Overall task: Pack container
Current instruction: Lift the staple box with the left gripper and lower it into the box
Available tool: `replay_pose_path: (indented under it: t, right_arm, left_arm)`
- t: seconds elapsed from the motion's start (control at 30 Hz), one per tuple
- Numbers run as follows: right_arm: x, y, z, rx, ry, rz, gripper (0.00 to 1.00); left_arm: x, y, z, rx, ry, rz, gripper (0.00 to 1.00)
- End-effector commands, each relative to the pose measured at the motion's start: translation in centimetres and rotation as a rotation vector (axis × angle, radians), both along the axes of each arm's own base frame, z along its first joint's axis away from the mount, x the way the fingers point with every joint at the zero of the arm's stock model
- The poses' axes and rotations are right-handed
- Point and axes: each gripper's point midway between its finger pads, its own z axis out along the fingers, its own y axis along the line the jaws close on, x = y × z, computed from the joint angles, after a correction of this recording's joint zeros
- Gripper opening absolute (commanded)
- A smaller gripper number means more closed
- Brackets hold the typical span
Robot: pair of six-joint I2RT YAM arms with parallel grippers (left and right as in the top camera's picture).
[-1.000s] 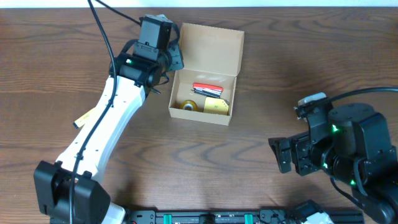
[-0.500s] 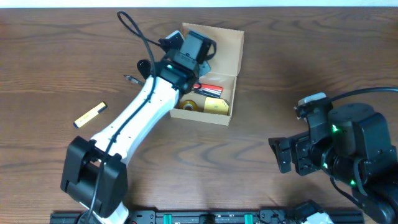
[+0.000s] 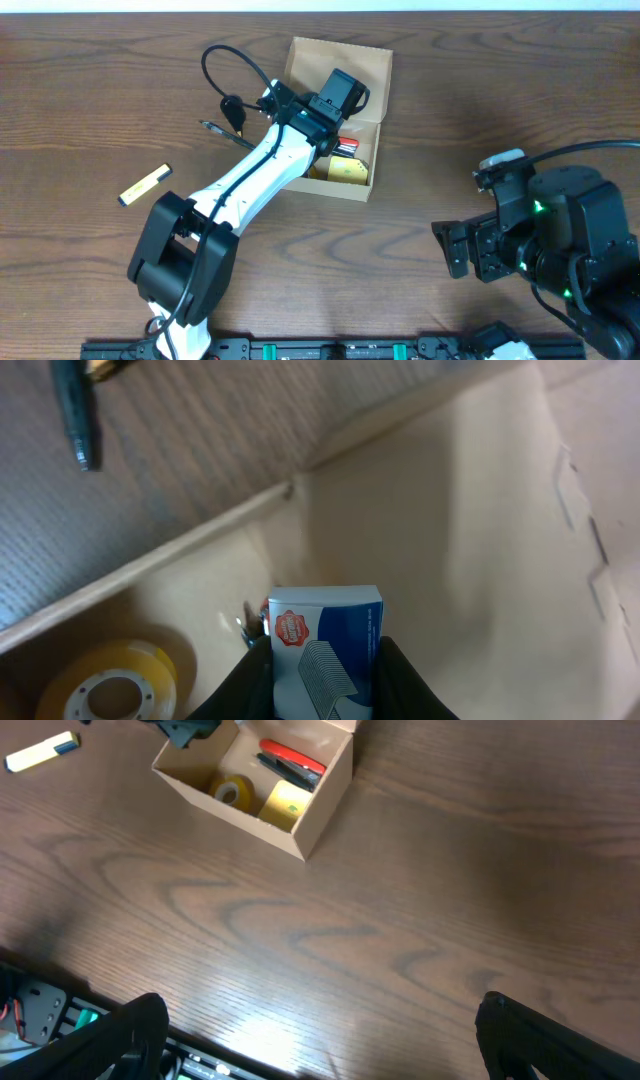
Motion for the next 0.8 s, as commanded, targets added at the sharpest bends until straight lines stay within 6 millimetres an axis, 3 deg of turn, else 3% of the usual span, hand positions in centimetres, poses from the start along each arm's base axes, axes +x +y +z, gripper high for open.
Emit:
replay_pose_path:
  t: [0.0,0.43,0.77]
  right_arm:
    - [0.1,-0.3,0.4,-0.008,-0.017,-0.006,0.99]
    - [0.1,-0.3,0.4,-0.008,-0.017,-0.006,0.99]
    - [0.1,-0.3,0.4,-0.008,-0.017,-0.006,0.99]
  left_arm:
    - [0.5,0.6,-0.5,-0.007,-0.016,0.089,0.06]
    - [-0.6,1.0,-1.7,-0.076,0.027,0.224,0.06]
    - [-0.5,1.0,-1.7,-0.077,0.026,0.224,0.06]
